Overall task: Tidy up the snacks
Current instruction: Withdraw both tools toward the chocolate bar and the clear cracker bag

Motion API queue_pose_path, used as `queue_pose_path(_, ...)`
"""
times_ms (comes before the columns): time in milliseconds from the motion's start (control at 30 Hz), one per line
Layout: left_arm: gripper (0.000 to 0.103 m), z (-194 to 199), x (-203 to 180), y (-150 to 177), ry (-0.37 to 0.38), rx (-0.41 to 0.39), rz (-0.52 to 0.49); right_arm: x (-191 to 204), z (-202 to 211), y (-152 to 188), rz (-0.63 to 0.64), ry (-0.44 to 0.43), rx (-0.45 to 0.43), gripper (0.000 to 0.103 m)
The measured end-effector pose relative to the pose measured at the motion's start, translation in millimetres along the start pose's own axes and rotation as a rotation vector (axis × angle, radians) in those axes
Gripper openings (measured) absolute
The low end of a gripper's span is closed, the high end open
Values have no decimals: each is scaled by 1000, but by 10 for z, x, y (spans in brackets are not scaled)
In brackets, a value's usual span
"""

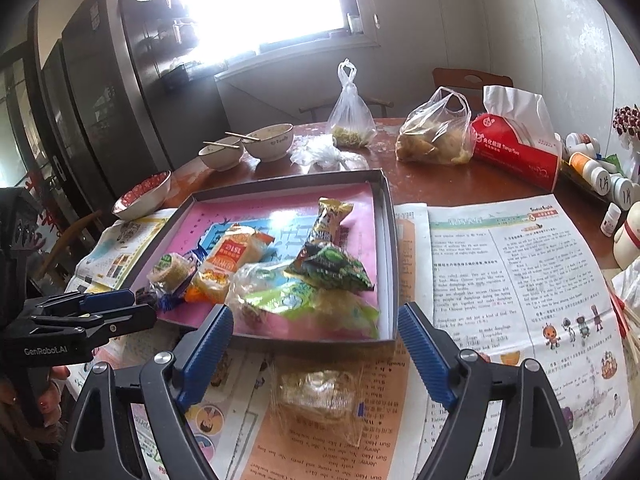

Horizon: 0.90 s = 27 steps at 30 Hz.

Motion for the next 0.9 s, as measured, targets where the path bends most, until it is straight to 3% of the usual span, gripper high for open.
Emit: queue_pose_path(900,68,-204,-186,326,12,62,-43,1,-123,317,8,-2,57,84)
Point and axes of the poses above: each gripper's, at about its wrist camera, not at the fingertips, and z roughly against the way its jaws point, x to its left, y to its underside, the point moved 9 cm from there along -z, roughly the way its jaws point, and after that the axes turned 7 degrees about x, right-handed, at the moved point
